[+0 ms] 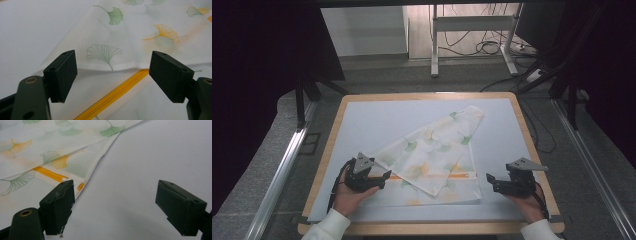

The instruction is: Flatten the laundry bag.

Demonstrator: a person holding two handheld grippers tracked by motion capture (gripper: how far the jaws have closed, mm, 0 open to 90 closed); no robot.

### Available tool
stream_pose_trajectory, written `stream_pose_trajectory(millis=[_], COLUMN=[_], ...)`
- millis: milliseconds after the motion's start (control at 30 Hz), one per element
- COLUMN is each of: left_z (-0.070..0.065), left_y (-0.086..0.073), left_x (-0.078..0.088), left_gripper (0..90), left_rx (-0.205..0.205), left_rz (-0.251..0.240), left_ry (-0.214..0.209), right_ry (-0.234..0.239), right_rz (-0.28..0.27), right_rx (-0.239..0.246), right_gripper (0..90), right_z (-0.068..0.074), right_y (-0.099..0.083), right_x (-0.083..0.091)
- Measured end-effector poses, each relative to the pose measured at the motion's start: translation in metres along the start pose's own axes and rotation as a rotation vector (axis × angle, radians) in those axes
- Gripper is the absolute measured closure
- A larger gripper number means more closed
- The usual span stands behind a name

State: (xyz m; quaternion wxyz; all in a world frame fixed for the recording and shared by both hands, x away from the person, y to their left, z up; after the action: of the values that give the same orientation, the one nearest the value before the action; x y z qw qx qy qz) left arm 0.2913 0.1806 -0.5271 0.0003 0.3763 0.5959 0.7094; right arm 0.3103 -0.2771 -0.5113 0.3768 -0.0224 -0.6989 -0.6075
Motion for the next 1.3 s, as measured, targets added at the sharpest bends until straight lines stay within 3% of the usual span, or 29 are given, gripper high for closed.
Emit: stream_pose_trajectory(millis=[167, 267, 567, 767, 833, 1000, 1033, 1133, 1167, 1233, 1300], left_z=[-0.003, -0.005, 0.001, -0.001, -0.002, 0.002, 0.002, 0.001, 0.001, 0.000, -0.001], left_y=[0.001, 0.001, -0.002, 0.001, 0.001, 0.005, 0.005, 0.004, 0.004, 0.004, 0.004], left_x=[0.004, 0.005, 0.007, 0.012, 0.013, 0.010, 0.010, 0.008, 0.008, 0.009, 0.009], left_gripper=[25.7, 25.6, 24.4, 24.2, 24.2, 24.1, 24.1, 24.1, 24.2, 24.1, 23.9], left_rx=[-0.012, -0.020, 0.000, 0.004, 0.003, 0.011, 0.011, -0.009, -0.009, -0.016, -0.019], left_rz=[0.011, 0.017, 0.022, 0.013, 0.008, 0.001, 0.001, 0.020, 0.020, 0.018, 0.008], left_ry=[0.007, 0.002, 0.002, 0.011, 0.008, 0.005, 0.005, 0.011, 0.011, 0.008, 0.001], right_ry=[0.002, -0.029, -0.007, 0.007, 0.011, 0.055, 0.055, 0.095, 0.095, 0.130, 0.142], right_rz=[-0.006, -0.024, -0.011, -0.037, -0.041, -0.084, -0.084, -0.079, -0.079, -0.067, -0.060], right_rx=[0.000, 0.040, 0.032, 0.047, 0.049, 0.084, 0.084, 0.097, 0.097, 0.108, 0.114], right_gripper=[16.2, 18.1, 21.3, 30.3, 34.6, 58.6, 58.6, 77.3, 77.3, 87.9, 89.2], right_z=[0.002, 0.005, 0.008, 0.010, 0.011, 0.014, 0.014, 0.016, 0.016, 0.019, 0.021], right_y=[0.000, 0.001, 0.000, 0.002, 0.003, 0.006, 0.006, 0.007, 0.007, 0.008, 0.008], right_x=[0.002, 0.005, 0.002, 0.004, 0.004, 0.012, 0.012, 0.014, 0.014, 0.013, 0.012])
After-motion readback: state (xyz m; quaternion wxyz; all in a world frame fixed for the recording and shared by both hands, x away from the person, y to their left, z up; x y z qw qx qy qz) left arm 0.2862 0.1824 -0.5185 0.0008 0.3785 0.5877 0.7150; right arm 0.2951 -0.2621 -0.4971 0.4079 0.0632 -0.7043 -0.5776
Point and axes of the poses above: each handheld gripper's, and its own axes: x roughly backward along the jaws, y roughly out of its top, z roughly to its left, the point moved 2 cm from there along -x, roughly forward along the jaws, and after that the axes turned 4 degrees about -z, right-handed, at the moved point
